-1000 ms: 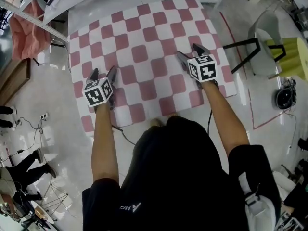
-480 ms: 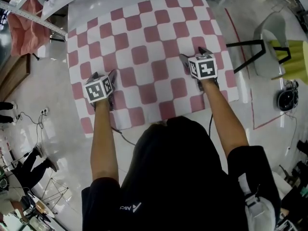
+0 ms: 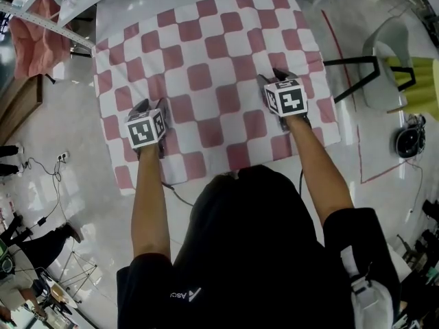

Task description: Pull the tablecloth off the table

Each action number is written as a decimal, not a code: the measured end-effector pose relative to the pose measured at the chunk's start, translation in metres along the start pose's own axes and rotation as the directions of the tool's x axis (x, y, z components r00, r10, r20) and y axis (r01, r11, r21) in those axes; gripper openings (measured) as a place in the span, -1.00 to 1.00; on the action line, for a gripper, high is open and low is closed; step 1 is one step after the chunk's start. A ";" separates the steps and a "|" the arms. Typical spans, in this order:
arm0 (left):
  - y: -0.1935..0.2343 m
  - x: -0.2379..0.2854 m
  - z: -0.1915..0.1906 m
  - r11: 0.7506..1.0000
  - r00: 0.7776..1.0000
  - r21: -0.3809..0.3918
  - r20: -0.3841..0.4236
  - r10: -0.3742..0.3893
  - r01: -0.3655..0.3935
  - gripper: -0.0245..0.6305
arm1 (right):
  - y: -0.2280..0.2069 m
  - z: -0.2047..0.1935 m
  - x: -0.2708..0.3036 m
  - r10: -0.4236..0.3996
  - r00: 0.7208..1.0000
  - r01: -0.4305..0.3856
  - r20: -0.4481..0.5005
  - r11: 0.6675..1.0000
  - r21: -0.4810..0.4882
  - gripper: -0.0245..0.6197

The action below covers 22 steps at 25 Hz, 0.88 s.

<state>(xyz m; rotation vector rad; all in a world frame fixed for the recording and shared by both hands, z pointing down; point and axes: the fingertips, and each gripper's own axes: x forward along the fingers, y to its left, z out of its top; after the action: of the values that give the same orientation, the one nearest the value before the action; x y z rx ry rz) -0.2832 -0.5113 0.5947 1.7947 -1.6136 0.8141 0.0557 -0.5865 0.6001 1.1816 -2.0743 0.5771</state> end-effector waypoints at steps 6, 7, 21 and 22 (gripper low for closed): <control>-0.006 -0.002 0.003 1.000 1.000 0.009 0.016 -0.004 0.004 -0.53 | 0.011 0.002 0.000 -0.008 1.000 0.008 -0.007 1.000 0.002 -0.73; -0.006 -0.002 0.003 1.000 1.000 0.006 0.020 -0.001 0.001 -0.59 | 0.013 0.002 0.000 -0.010 1.000 0.010 -0.007 1.000 0.001 -0.80; -0.020 -0.017 -0.001 0.997 0.996 -0.058 0.083 -0.042 0.047 -0.90 | 0.044 0.002 -0.027 0.114 0.988 -0.121 0.103 0.991 0.064 -0.90; -0.019 -0.023 -0.001 0.996 0.994 -0.074 0.101 -0.051 0.059 -0.90 | 0.049 0.005 -0.033 0.127 0.984 -0.137 0.124 0.988 0.076 -0.90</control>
<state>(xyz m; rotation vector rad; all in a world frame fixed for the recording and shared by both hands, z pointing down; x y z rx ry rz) -0.2658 -0.4941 0.5768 1.8416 -1.6278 0.6382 0.0238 -0.5469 0.5706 1.1557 -2.2622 0.6774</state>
